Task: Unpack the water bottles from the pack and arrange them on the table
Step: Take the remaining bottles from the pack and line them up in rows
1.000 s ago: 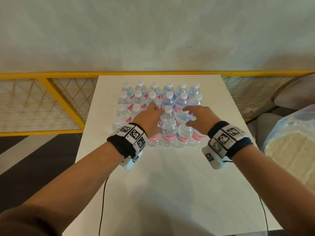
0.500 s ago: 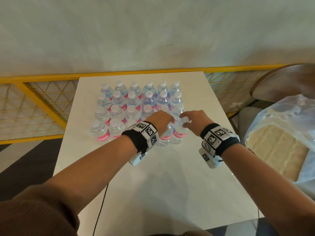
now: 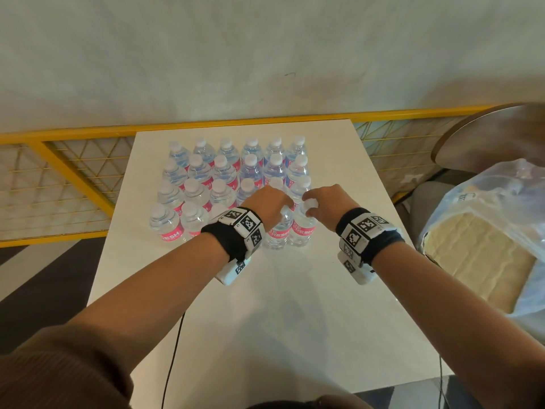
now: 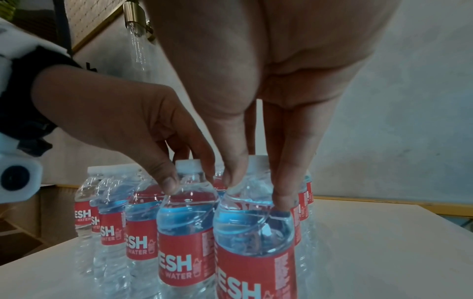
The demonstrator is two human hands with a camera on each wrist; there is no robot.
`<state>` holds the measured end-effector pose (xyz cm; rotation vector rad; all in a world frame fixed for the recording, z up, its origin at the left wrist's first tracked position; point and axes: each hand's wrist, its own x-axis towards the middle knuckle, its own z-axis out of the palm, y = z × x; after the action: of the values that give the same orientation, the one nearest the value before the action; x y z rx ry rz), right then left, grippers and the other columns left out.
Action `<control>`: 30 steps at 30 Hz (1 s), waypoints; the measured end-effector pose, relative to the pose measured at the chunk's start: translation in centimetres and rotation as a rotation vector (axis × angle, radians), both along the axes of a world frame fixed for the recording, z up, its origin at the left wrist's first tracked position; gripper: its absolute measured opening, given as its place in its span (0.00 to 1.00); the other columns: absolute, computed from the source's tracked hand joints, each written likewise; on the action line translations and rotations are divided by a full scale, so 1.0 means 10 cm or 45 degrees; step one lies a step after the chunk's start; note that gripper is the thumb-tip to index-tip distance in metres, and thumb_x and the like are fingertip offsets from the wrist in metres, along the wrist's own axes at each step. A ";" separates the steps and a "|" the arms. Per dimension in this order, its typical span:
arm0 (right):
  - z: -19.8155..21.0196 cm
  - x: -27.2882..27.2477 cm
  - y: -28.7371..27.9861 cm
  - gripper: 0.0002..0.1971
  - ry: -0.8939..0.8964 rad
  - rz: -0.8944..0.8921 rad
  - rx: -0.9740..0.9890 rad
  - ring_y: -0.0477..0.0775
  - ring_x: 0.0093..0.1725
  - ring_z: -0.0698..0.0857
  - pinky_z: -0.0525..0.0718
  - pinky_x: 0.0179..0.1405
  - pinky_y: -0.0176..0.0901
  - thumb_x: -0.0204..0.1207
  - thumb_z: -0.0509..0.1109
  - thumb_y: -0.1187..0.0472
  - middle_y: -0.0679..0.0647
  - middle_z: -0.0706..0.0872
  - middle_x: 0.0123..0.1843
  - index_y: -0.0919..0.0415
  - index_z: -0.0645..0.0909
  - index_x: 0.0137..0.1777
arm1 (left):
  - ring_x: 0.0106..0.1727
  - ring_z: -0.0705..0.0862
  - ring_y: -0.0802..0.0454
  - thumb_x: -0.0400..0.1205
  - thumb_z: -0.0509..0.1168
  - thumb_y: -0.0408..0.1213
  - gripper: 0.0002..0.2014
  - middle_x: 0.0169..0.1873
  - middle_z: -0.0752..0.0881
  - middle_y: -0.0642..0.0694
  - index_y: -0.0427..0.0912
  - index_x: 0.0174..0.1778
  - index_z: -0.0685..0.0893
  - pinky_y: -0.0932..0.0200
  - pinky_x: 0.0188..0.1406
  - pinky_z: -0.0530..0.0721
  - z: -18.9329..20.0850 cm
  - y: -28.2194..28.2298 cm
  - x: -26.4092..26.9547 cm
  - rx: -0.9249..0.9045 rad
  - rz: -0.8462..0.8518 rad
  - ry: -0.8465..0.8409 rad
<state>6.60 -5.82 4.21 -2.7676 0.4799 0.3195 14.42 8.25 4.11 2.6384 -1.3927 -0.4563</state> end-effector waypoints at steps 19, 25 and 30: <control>-0.08 -0.08 0.09 0.28 -0.103 -0.293 0.291 0.62 0.65 0.80 0.77 0.63 0.47 0.78 0.68 0.53 0.61 0.81 0.68 0.52 0.67 0.77 | 0.69 0.74 0.45 0.81 0.66 0.41 0.20 0.68 0.78 0.42 0.43 0.70 0.78 0.61 0.71 0.67 -0.13 1.08 0.24 -0.938 0.664 -0.121; -0.20 -0.06 0.25 0.30 -0.040 -0.485 0.381 0.64 0.69 0.77 0.75 0.63 0.45 0.80 0.64 0.48 0.63 0.77 0.72 0.55 0.62 0.79 | 0.82 0.60 0.47 0.88 0.48 0.50 0.26 0.82 0.61 0.45 0.43 0.82 0.60 0.50 0.83 0.55 -0.42 1.91 0.47 -0.912 1.520 0.656; -0.20 0.00 0.35 0.29 -0.060 -0.567 0.369 0.64 0.68 0.77 0.75 0.61 0.46 0.80 0.63 0.49 0.63 0.77 0.71 0.56 0.62 0.79 | 0.79 0.66 0.48 0.86 0.47 0.58 0.28 0.78 0.69 0.49 0.47 0.79 0.67 0.48 0.76 0.64 -0.49 1.96 0.53 -1.090 1.593 1.226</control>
<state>6.56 -2.32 2.17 -2.3048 0.9339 0.1967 19.75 27.80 -0.78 1.6164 0.3600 -0.5806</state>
